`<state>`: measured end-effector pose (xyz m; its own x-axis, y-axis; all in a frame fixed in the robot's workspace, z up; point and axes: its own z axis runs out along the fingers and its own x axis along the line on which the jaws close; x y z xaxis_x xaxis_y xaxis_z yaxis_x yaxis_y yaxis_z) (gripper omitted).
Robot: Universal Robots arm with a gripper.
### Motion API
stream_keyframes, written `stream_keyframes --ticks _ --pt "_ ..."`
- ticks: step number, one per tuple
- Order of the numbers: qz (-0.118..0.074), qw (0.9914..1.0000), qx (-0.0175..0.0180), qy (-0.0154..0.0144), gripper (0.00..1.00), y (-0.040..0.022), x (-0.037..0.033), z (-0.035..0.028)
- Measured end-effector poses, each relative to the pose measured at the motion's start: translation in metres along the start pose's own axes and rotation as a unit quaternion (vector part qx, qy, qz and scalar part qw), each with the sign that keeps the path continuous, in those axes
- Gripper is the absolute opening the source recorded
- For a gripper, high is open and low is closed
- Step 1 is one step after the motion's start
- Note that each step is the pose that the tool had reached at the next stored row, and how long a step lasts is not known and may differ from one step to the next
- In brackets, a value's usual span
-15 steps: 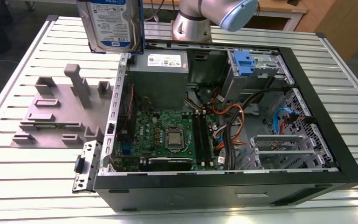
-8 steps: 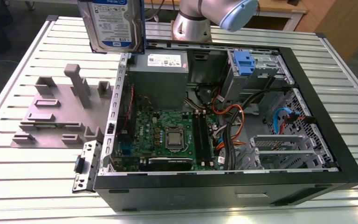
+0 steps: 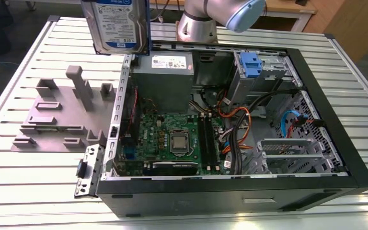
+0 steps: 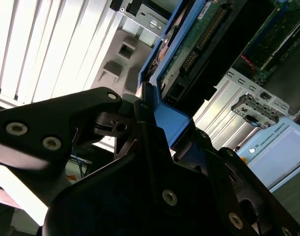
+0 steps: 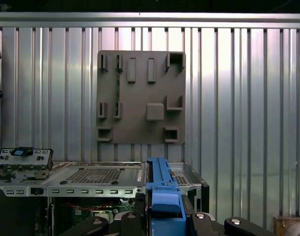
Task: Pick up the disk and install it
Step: 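Pick up the disk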
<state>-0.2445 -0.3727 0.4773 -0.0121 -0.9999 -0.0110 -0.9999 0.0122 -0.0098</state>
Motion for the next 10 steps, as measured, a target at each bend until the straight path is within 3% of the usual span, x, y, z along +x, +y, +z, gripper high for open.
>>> stream_keyframes --ticks 5,10 --pt "0.000 1.00000 0.0000 0.0000 0.36 -0.0010 0.0019 0.0000" --pt "0.000 1.00000 0.0000 0.0000 0.36 -0.0016 0.0082 0.0000"
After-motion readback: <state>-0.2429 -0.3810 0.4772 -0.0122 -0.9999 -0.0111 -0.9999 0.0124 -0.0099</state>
